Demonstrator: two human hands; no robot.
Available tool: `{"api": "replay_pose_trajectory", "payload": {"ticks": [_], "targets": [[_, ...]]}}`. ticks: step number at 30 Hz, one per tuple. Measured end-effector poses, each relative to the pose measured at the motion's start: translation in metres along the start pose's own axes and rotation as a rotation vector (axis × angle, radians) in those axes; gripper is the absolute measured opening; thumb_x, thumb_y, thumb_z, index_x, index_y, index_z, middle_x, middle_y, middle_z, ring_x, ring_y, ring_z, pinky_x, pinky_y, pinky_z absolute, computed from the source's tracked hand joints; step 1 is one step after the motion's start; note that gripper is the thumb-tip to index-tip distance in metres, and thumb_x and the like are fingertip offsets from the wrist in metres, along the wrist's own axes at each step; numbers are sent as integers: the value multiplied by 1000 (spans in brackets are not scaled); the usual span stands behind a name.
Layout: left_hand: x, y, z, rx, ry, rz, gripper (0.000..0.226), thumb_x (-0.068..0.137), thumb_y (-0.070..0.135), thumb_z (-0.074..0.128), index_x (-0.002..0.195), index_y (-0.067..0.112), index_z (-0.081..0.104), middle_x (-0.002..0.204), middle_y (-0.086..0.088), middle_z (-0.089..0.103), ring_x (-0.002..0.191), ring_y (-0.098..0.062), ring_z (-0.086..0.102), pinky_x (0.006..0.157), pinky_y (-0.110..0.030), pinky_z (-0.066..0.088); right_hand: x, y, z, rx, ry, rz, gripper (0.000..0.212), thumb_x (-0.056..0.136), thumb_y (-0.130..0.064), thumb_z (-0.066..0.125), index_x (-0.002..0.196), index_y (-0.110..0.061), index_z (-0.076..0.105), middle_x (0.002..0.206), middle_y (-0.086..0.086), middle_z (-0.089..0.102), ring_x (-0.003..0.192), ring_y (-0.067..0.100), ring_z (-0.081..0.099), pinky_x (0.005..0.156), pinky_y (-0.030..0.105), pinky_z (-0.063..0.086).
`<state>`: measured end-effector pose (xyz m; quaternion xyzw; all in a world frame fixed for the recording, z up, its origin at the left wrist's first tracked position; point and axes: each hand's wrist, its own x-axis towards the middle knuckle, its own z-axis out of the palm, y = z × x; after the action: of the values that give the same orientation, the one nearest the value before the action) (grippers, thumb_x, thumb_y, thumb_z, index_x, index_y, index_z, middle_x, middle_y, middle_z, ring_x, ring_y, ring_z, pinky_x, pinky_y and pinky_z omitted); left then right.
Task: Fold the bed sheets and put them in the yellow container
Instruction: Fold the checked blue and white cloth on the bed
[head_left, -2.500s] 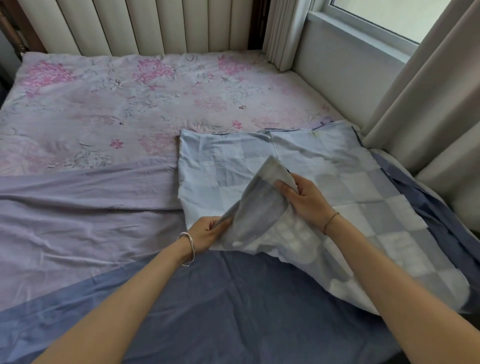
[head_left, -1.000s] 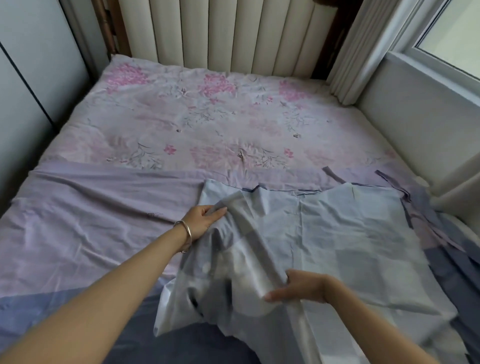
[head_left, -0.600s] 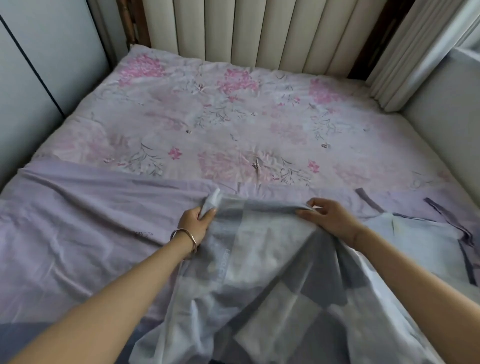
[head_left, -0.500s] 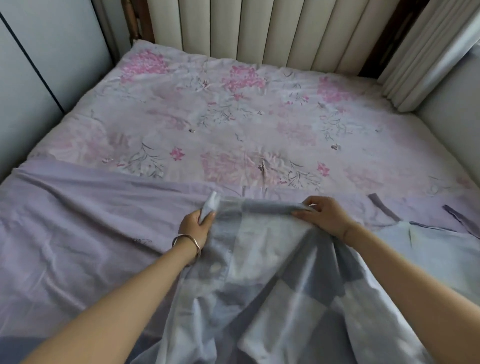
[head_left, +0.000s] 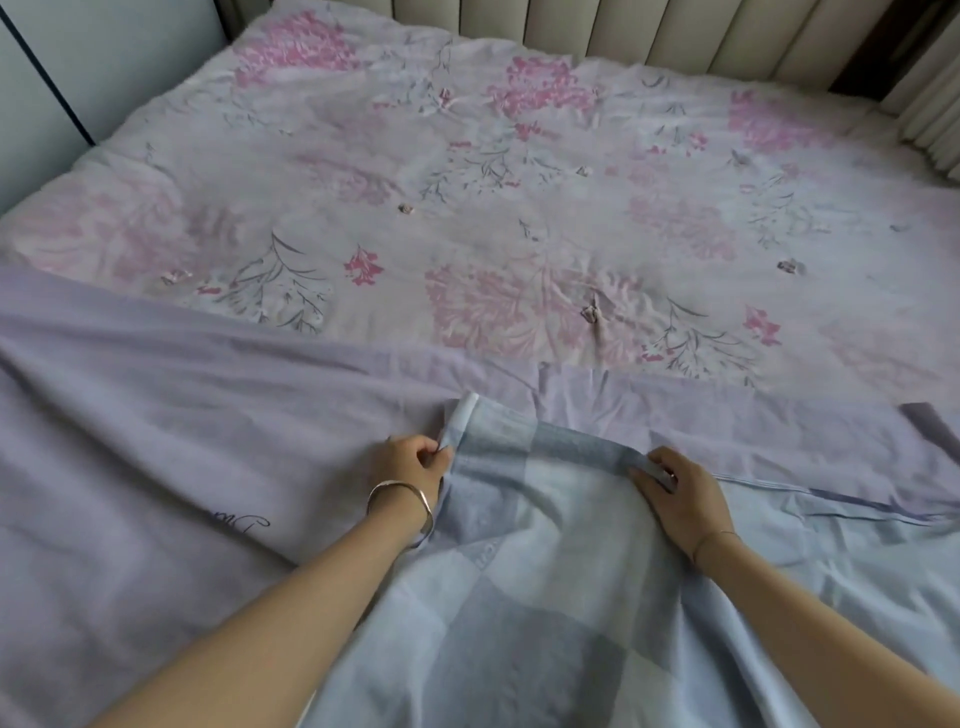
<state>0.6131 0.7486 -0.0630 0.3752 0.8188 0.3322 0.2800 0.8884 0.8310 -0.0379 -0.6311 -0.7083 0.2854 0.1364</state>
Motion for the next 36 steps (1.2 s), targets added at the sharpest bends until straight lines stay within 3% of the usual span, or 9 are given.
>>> {"api": "replay_pose_trajectory", "payload": {"ticks": [3, 7, 10, 15, 19, 23, 26, 31, 36], "targets": [[6, 1, -1, -30, -56, -28, 23, 88, 31, 62, 71, 15, 59, 66, -2, 57, 68, -24, 56, 63, -30, 41, 11, -9, 17, -36, 44, -27, 15, 83, -23, 70, 90, -12, 63, 93, 3, 55, 97, 30, 55, 79, 32, 38], [-7, 1, -10, -105, -440, -39, 15, 85, 32, 67, 84, 19, 59, 76, 5, 62, 72, -12, 57, 67, -26, 45, 28, -33, 40, -118, -95, -126, 32, 84, -35, 68, 106, -12, 65, 126, 7, 54, 119, 29, 46, 103, 34, 33], [-35, 6, -28, -260, -443, 75, 19, 90, 29, 59, 106, 20, 56, 102, 0, 66, 96, -18, 62, 85, -30, 48, 33, -57, 41, -102, -209, -168, 15, 89, -32, 62, 78, -23, 57, 88, 1, 57, 89, 25, 51, 80, 32, 38], [0, 60, -103, -18, -72, 498, 42, 92, 40, 49, 118, 7, 53, 113, -2, 64, 105, -18, 59, 85, -26, 44, 40, -115, 26, 143, 193, -525, 26, 89, -27, 60, 71, -9, 52, 67, 1, 50, 64, 13, 41, 61, 28, 31], [48, 11, -84, 105, -358, 92, 29, 95, 24, 51, 120, 8, 53, 108, -8, 62, 99, -21, 56, 75, -22, 42, 51, -107, 60, -72, 84, -177, 17, 88, -24, 61, 102, -14, 62, 104, 8, 62, 100, 30, 55, 84, 38, 38], [26, -52, -77, -375, -404, -253, 16, 88, 32, 62, 90, 17, 62, 91, -2, 68, 81, -12, 61, 67, -12, 48, 9, -95, 87, -81, 59, -171, 40, 85, -20, 63, 124, -14, 56, 130, 9, 53, 122, 31, 46, 102, 36, 29], [-14, -64, -90, -428, -519, -306, 57, 60, 51, 76, 106, 18, 64, 102, -1, 72, 90, -12, 68, 82, -26, 54, -43, -94, 96, -29, 113, -319, 49, 87, -23, 60, 134, -18, 48, 145, 2, 41, 134, 20, 32, 113, 37, 23], [-91, -67, -114, -546, -572, -397, 35, 79, 28, 73, 111, 22, 59, 107, 3, 71, 96, -9, 67, 78, -21, 54, -133, -99, 109, 88, -6, -370, 47, 86, -44, 46, 129, -26, 49, 144, -4, 41, 130, 15, 37, 109, 31, 27], [-156, -94, -139, -243, -700, -442, 64, 59, 58, 80, 109, 21, 65, 101, 9, 72, 95, -5, 67, 89, -25, 52, -210, -105, 112, 59, -71, -359, 44, 85, -47, 46, 121, -24, 56, 140, -7, 43, 131, 12, 33, 110, 39, 33]]}}
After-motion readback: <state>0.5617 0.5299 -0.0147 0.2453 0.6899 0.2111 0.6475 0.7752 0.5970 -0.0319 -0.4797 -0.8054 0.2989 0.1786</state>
